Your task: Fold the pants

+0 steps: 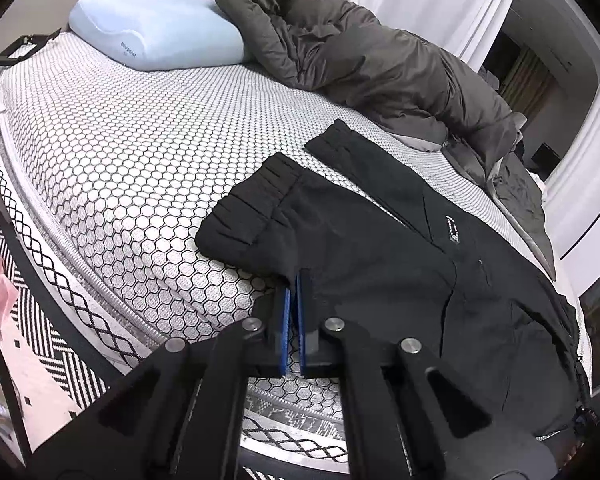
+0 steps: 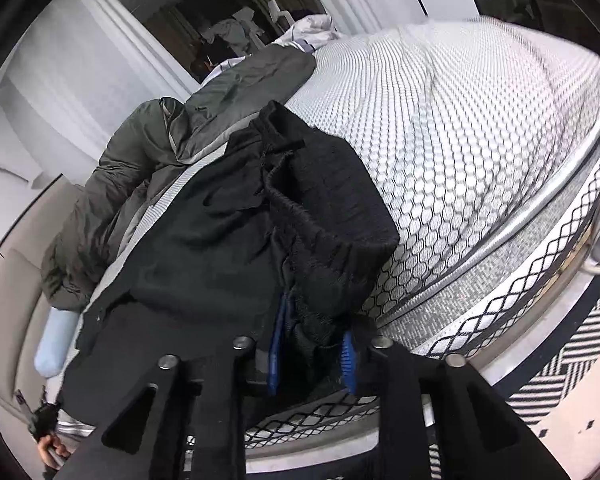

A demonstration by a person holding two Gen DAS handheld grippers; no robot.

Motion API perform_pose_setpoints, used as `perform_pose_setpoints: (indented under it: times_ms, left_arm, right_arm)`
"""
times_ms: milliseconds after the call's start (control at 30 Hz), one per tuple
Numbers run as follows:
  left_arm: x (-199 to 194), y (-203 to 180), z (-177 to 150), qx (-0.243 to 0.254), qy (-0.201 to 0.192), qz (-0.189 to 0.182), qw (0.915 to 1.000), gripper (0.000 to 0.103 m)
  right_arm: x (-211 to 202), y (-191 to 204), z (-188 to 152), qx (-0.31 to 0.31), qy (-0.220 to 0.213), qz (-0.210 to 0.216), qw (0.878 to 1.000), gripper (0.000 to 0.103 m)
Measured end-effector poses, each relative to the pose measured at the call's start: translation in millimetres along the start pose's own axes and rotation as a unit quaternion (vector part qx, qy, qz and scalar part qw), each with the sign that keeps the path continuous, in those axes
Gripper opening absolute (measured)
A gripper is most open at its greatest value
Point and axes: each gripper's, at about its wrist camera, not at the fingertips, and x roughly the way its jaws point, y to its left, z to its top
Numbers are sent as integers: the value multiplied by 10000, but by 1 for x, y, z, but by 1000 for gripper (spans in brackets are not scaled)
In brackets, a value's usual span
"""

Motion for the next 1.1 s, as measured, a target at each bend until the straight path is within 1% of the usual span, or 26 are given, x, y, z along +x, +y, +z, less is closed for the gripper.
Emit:
perform_pose_setpoints:
  times_ms: [67,133,167,267,367,467,567,633,700,833,900,933,967,1000,1033,1067,1100]
  left_arm:
    - [1,3,1,-9,-5,-11,10000,1]
    - [3,4,2,-67,-26,-42,10000,0]
    - [1,4,2,-99,-55,-64,9999,0]
    - [-3,2,10,-59,-115,-120,9998,0]
    - [-9,-9,26,40,-266,-187,9995,0]
    - [-7,-29,51,139,-437,-249,9986,0]
    - [7,-54,83,275,-554,-156,9980,0]
    - [22,-70,105,323,-573,-90,9978,0]
    - [42,-88,132,351,-575,-117,9977,0]
    - [101,-121,186,370,-443,50,9983,0]
    - [140,-134,208,330,-258,182,9990,0]
    - [162,-138,218,242,-126,239,9993,1]
    - [180,-140,224,203,2,307,9993,2]
    - [201,-142,231,195,210,421,9987,6]
    - [216,-142,235,193,322,520,9979,20]
    - [227,-142,239,206,366,663,9969,31]
    - [230,-141,240,187,295,724,9968,52]
  right_arm:
    - [-1,5,0,-97,-98,-22,9999,26]
    - [5,2,-1,-22,-27,-28,10000,21]
    - [7,0,-2,81,-30,35,10000,17]
    - [-3,-4,-2,282,-239,244,9990,15]
    - [-18,5,11,375,-640,455,9962,13]
    - [-29,29,34,304,-1108,506,9921,13]
    - [-26,61,63,115,-1529,322,9877,12]
    - [-15,80,85,36,-1679,118,9857,12]
    - [1,95,107,23,-1732,6,9849,12]
    - [56,129,164,-87,-1660,-338,9855,12]
    - [89,142,191,-145,-1609,-553,9853,12]
    - [110,148,205,-197,-1513,-709,9857,13]
    - [129,151,217,-193,-1450,-801,9860,16]
    - [149,152,227,-190,-1365,-845,9869,36]
    - [172,153,237,-261,-1138,-1028,9878,50]
    - [192,152,244,-300,-944,-1270,9869,62]
    - [201,151,246,-326,-899,-1417,9853,62]
